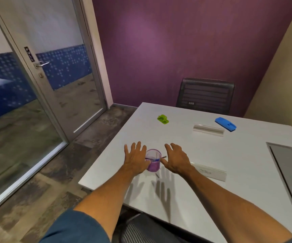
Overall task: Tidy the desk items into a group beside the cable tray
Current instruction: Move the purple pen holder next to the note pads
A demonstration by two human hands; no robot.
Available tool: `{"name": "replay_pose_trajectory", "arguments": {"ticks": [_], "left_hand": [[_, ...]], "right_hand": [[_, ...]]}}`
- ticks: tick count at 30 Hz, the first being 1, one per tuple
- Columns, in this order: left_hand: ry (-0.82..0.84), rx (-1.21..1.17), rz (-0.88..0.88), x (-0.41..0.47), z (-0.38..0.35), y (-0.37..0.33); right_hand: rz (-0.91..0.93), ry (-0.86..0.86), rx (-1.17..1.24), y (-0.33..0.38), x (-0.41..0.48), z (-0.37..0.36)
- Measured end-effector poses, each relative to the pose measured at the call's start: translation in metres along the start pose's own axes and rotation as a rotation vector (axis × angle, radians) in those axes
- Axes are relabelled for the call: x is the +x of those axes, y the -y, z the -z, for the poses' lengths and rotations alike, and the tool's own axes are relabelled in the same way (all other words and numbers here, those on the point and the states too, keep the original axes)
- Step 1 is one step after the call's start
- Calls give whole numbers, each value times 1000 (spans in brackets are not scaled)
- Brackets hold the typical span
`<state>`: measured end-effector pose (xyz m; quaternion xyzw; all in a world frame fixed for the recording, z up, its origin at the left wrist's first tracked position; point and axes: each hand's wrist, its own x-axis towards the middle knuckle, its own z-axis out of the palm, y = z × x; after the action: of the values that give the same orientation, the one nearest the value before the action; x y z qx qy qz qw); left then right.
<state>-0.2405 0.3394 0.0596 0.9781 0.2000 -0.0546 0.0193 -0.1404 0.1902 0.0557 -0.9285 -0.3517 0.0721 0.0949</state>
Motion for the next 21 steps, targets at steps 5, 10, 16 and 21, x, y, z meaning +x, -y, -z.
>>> {"name": "replay_pose_trajectory", "arguments": {"ticks": [5, 10, 16, 21], "left_hand": [[85, 2, 5, 35, -40, 50], [160, -33, 8, 57, -78, 79], [209, -39, 6, 74, -109, 98], [226, -54, 6, 83, -124, 106]], "right_hand": [[-13, 81, -18, 21, 52, -27], [-15, 188, -68, 37, 96, -49], [-52, 291, -87, 45, 130, -76], [-111, 398, -121, 50, 144, -96]]}}
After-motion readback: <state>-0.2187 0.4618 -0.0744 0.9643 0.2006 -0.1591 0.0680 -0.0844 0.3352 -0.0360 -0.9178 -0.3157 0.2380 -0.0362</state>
